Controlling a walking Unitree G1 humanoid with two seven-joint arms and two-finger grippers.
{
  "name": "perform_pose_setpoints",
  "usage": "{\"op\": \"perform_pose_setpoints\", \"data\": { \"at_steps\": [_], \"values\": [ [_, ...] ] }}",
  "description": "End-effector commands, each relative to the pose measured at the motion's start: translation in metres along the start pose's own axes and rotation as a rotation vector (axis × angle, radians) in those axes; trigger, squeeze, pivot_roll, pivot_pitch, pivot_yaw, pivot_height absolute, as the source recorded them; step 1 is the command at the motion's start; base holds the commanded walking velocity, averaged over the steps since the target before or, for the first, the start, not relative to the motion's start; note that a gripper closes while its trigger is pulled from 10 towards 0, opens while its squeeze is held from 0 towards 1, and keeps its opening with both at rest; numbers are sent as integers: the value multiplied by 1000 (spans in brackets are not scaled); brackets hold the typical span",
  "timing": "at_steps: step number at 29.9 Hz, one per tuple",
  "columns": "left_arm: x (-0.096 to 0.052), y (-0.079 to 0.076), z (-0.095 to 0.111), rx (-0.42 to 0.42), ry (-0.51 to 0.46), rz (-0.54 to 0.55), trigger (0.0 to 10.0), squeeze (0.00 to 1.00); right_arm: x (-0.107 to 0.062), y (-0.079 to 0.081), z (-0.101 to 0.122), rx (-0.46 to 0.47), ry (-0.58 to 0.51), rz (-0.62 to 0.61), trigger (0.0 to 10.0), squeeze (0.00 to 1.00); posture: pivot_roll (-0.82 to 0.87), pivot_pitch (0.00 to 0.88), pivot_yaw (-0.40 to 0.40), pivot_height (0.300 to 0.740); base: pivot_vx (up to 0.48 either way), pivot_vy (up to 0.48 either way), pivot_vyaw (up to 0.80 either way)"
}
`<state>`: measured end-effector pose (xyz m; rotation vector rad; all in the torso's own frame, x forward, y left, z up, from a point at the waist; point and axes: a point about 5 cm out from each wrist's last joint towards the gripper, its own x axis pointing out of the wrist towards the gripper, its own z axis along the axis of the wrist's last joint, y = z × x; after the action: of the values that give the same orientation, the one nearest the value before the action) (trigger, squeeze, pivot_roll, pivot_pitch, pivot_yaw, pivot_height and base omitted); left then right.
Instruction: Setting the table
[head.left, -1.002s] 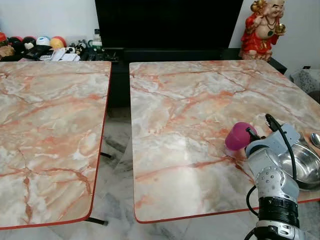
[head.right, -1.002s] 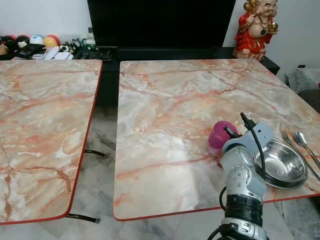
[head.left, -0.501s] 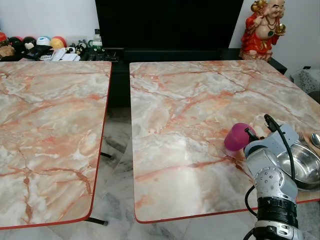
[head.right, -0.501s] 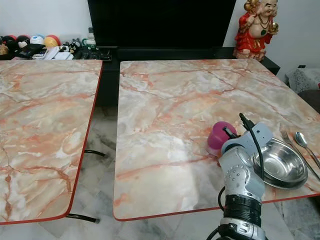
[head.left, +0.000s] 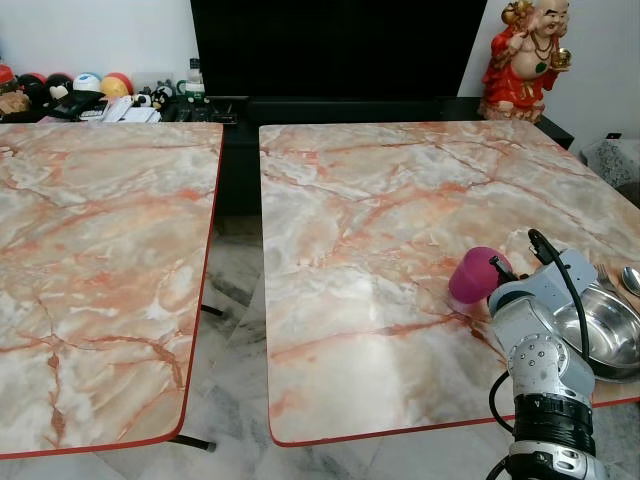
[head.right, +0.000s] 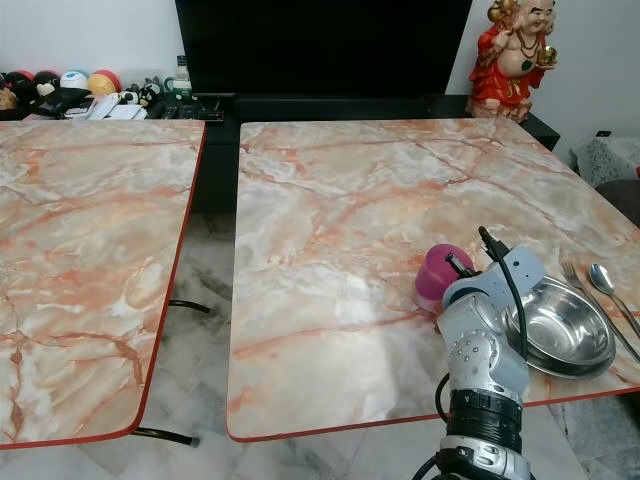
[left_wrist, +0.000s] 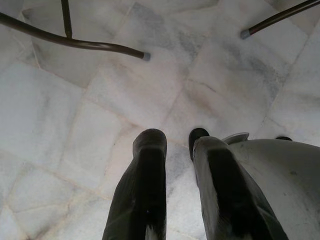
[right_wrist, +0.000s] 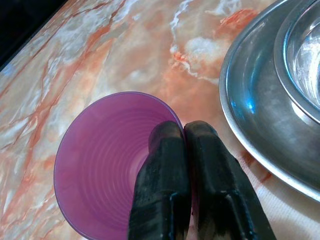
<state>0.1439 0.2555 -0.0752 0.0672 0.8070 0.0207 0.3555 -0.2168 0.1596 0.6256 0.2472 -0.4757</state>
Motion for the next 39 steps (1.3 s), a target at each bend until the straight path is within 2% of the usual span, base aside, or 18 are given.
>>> {"op": "perform_pose_setpoints", "data": {
  "at_steps": [1,3,4,15,16,20,23,24,25,26,27,28,29,39],
  "values": [
    [-1,-1,-5,-12,16,-3,10000,0,-1,3,3,11,-15,-3,10000,180,97,48,-58,740,0,0,0],
    [-1,-1,-4,-13,15,-3,10000,0,-1,2,4,11,-18,-12,10000,184,98,49,-59,740,0,0,0],
    [-1,-1,-4,-13,15,-2,10000,0,0,2,4,12,-20,-15,10000,400,97,52,-58,740,0,0,0],
    [-2,-1,-5,-21,15,2,10000,0,-1,1,6,21,-33,-30,10000,404,96,66,-59,740,0,0,0],
    [-1,-1,-5,-22,15,2,10000,0,-1,1,7,21,-34,-29,10000,502,97,66,-59,740,0,0,0],
    [-1,-1,-5,-23,13,2,10000,0,-1,2,7,23,-36,-30,10000,529,97,67,-60,740,0,0,0],
    [-1,-2,-4,-24,11,1,10000,0,-1,2,7,23,-36,-30,10000,510,97,69,-60,740,0,0,0],
    [-1,-2,-4,-24,10,1,10000,0,-1,2,6,23,-35,-32,10000,451,97,70,-60,740,0,0,0],
    [-1,-2,-4,-24,10,2,10000,0,-1,3,6,22,-34,-32,10000,451,97,70,-60,740,0,0,0],
    [-1,-2,-4,-25,10,2,10000,0,-1,3,5,21,-33,-34,10000,310,97,70,-60,740,0,0,0],
    [-1,-2,-4,-25,10,2,10000,0,-1,3,5,21,-33,-34,10000,310,97,70,-60,740,0,0,0],
    [-1,-2,-4,-25,10,2,10000,0,-1,3,5,20,-33,-35,10000,231,98,71,-61,740,0,0,0],
    [-1,-2,-4,-25,10,2,10000,0,-1,3,5,20,-33,-35,10000,8,98,71,-61,740,0,0,0],
    [-2,-2,-6,-28,14,1,10000,0,-2,7,12,12,-78,-31,10000,0,97,72,-62,740,0,0,0]
  ]
}}
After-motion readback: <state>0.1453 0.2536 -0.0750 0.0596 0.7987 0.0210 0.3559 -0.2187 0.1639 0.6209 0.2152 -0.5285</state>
